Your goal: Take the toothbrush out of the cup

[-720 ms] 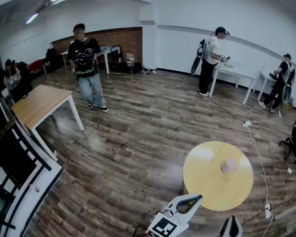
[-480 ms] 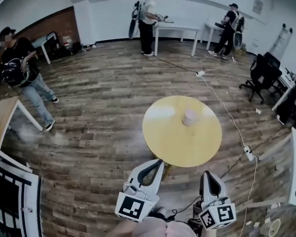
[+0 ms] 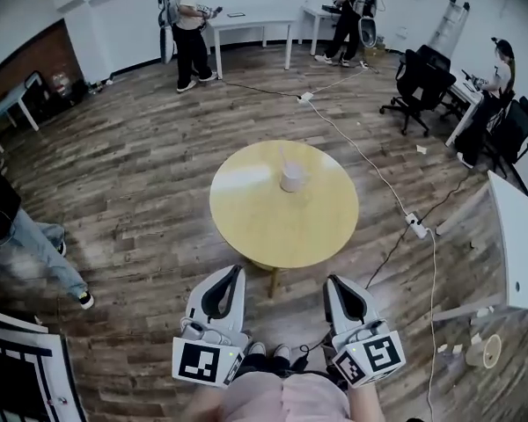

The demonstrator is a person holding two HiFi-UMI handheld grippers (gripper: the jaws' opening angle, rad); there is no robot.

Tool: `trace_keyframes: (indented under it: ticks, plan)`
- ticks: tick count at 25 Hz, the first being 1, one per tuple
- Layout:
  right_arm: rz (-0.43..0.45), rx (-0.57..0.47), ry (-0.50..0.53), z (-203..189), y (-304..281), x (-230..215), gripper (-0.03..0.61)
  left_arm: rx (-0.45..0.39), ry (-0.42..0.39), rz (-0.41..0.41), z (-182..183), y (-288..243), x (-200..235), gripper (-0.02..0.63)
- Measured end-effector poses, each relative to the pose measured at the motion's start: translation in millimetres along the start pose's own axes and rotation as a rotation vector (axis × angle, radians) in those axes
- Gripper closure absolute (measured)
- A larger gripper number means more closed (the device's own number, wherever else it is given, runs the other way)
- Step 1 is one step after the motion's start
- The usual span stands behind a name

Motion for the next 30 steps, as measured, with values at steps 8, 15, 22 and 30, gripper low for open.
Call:
trace_keyframes:
  ticks: [8,15,22,30]
  plan:
    - [0.008,-0.022,-0.019,0.1,-4.0,-18.5,0.571,0.034,-0.012,-0.027,-8.2,-25.8,-6.4,0.617]
    - [-0.009,0.007,0.021,-7.2,-6.4,-45.4,0.571,0.027,0.018,-0.037,-23.2,-42.5,-22.8,0.617]
    - [-0.033,0.036,0.002,-10.1,-46.0,-67.7,0.571,0.051,0.026,-0.062,-32.7,-83.8,1.9,0.617]
    - [-0.043,0.037,-0.009,-1.2,-119.6,-83.1,0.571,0.034,0.019,-0.130,-35.4,-157.4,43.5,0.617]
Point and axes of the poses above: the fingertips, and each gripper's own axes: y backward along the fingers, x to its left, z out of its top, the point moved 6 cm from there along y, backward along the fingers, and after that the axes turned 2 degrees about y, right-handed, at the moved point
